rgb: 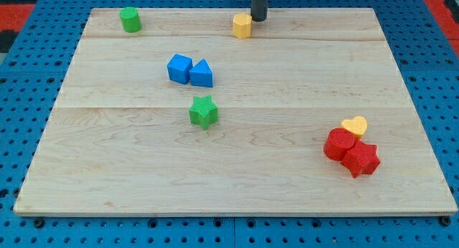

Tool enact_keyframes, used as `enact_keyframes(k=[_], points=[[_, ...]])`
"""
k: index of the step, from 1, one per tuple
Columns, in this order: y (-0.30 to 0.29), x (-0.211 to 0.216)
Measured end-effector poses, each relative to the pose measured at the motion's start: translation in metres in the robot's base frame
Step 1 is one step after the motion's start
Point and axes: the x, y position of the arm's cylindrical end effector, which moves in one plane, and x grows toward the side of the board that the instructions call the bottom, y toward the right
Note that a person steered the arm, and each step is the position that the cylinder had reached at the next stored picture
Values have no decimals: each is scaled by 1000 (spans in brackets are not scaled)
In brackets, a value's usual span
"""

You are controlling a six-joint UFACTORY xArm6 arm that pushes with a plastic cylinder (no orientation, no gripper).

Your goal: Move the arm towards the right centre of the board

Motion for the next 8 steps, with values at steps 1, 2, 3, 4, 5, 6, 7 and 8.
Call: enact_keyframes(k=[1, 2, 3, 4, 5, 6, 7, 8], points=[[1, 0], [4, 0], [73, 34], [63, 69], [52, 70], [52, 70], [106, 86], [171, 134]])
